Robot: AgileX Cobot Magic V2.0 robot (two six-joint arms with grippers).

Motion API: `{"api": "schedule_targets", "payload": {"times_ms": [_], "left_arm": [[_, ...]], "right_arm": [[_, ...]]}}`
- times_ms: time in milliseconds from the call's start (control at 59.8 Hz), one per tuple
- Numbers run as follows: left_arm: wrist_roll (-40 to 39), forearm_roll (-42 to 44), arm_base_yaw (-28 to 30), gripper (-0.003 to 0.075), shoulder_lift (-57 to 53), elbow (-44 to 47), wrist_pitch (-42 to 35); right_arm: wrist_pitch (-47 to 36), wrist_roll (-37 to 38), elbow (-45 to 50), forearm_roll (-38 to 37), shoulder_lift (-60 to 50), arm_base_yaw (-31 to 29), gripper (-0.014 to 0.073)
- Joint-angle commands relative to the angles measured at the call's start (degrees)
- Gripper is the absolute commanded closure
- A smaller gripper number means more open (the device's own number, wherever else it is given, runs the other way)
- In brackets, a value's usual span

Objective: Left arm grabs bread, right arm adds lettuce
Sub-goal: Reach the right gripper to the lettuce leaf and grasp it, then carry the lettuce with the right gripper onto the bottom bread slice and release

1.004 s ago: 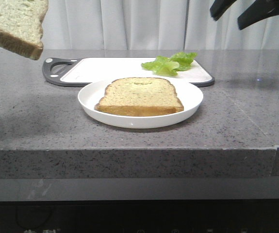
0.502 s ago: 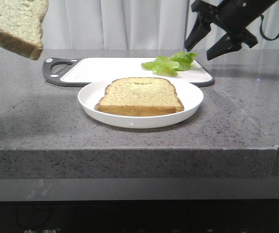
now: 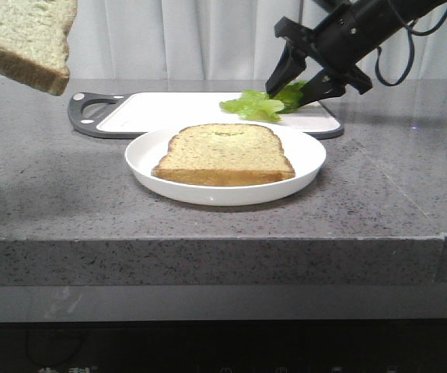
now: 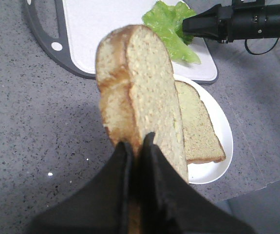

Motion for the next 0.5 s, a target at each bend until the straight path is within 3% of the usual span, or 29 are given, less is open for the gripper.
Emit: {"api": "schedule_targets", "payload": {"times_ms": [0, 268, 335, 485], "left_arm": [[0.0, -2.3, 0.2, 0.0741, -0.7, -1.6, -3.1], [0.0, -2.3, 0.2, 0.0741, -0.7, -1.6, -3.1], [0.0, -2.3, 0.2, 0.0741, -0.7, -1.6, -3.1], [0.0, -2.3, 0.2, 0.0741, -0.7, -1.6, -3.1]], "right_arm": [[-2.5, -0.8, -1.9, 2.1, -3.5, 0.0, 0.0361], [-1.5, -0.8, -3.8, 3.0, -3.8, 0.0, 0.0673], [-0.7, -0.8, -4.4, 3.6, -4.6, 0.0, 0.0713], [2.0, -0.8, -4.4, 6.1, -9.6, -0.1, 0.0710]]}}
